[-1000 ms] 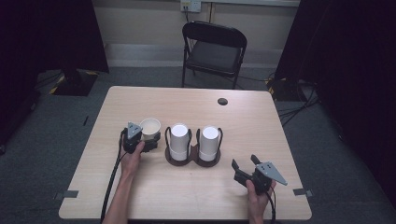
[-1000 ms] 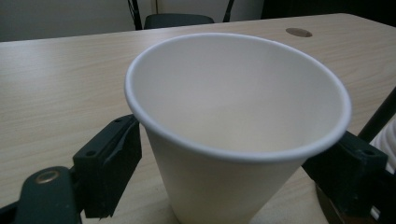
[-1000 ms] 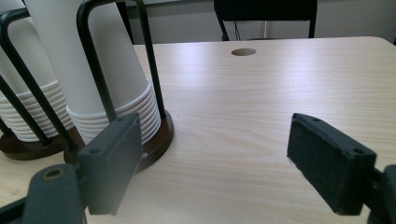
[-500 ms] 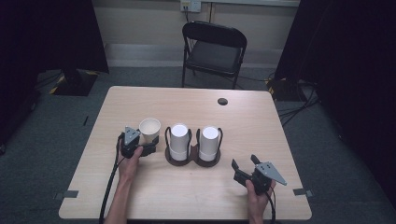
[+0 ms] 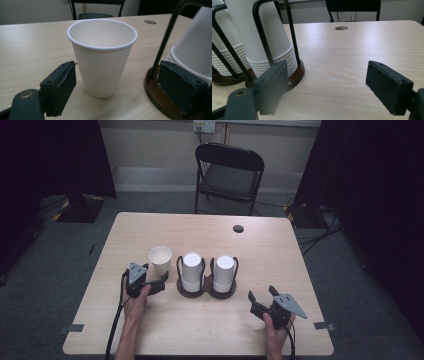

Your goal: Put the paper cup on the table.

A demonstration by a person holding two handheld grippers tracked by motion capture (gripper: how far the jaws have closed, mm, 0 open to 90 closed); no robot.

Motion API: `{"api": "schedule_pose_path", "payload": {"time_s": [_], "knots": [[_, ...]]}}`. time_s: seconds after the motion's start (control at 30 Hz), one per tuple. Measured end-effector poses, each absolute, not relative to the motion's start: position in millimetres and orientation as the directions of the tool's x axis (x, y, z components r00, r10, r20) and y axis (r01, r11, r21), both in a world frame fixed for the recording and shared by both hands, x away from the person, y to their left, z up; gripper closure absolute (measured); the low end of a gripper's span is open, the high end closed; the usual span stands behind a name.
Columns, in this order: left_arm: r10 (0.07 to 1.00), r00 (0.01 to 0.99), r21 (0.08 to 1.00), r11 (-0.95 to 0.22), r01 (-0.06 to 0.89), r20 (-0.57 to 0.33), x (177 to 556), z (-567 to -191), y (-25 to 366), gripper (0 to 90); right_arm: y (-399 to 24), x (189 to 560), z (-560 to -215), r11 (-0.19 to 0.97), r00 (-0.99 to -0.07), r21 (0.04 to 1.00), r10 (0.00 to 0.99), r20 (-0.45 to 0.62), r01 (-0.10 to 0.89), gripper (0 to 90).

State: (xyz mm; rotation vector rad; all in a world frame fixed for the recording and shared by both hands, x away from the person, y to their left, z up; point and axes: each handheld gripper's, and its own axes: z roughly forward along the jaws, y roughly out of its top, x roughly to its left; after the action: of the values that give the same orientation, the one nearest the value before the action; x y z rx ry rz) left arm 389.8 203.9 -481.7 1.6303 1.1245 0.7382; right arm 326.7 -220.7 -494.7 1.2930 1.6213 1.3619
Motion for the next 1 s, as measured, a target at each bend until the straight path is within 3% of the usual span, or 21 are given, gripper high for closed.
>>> {"api": "schedule_pose_path", "payload": {"time_s": [1.0], "knots": [[0.911, 0.413, 0.96, -0.106, 0.258, -0.01, 316.0, -470.6, 173.4, 15.4, -221.0, 325.9, -494.7, -0.031, -0.303, 0.962, 0.946, 0.116, 0.271, 17.5]]}}
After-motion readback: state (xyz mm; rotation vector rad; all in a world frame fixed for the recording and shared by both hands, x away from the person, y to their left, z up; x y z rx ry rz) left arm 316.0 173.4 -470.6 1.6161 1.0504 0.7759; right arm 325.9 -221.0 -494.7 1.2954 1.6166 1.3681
